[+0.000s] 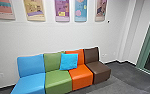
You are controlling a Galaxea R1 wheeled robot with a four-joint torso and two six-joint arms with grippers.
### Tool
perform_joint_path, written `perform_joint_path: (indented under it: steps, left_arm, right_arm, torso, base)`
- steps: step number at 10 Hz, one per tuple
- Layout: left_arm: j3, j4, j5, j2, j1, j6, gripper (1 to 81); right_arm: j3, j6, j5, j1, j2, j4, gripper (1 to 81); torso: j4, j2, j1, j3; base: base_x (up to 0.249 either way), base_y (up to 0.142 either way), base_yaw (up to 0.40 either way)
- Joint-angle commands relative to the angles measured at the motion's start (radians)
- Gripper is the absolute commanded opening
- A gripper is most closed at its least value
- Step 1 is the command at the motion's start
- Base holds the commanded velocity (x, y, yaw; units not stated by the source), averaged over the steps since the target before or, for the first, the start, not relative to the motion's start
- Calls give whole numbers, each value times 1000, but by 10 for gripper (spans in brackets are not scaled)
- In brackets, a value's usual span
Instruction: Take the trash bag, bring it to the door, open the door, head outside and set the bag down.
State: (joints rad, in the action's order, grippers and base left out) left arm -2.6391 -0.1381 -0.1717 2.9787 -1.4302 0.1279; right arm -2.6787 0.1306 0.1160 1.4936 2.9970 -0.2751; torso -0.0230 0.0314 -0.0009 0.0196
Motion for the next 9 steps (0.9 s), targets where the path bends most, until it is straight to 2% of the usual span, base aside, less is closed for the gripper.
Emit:
perform_joint_path:
  steps: [1, 3, 4, 7, 9]
  left_arm:
    - [4, 5, -55, -1, 64, -4, 10]
    - [4, 6, -54, -3, 64, -4, 10]
    - [4, 8, -46, -4, 64, -5, 10]
    - [4, 3, -40, -4, 64, -5, 10]
    - [4, -2, -31, -3, 64, -5, 10]
  right_arm:
    - [1, 1, 62, -60, 1, 24, 811]
    - [-2, -14, 60, -61, -5, 134, 811]
    - [-6, -19, 60, -62, -7, 160, 811]
    - [-27, -28, 53, -65, -7, 214, 811]
    - [-16, -14, 33, -68, -17, 211, 811]
  torso:
    - [0, 0, 1, 0]
    - [0, 0, 1, 0]
    - [0, 0, 1, 0]
    - [0, 0, 1, 0]
    - [0, 0, 1, 0]
  base:
    - [0, 0, -196]
    - [0, 0, -198]
    - [0, 0, -198]
    - [0, 0, -205]
    - [0, 0, -207]
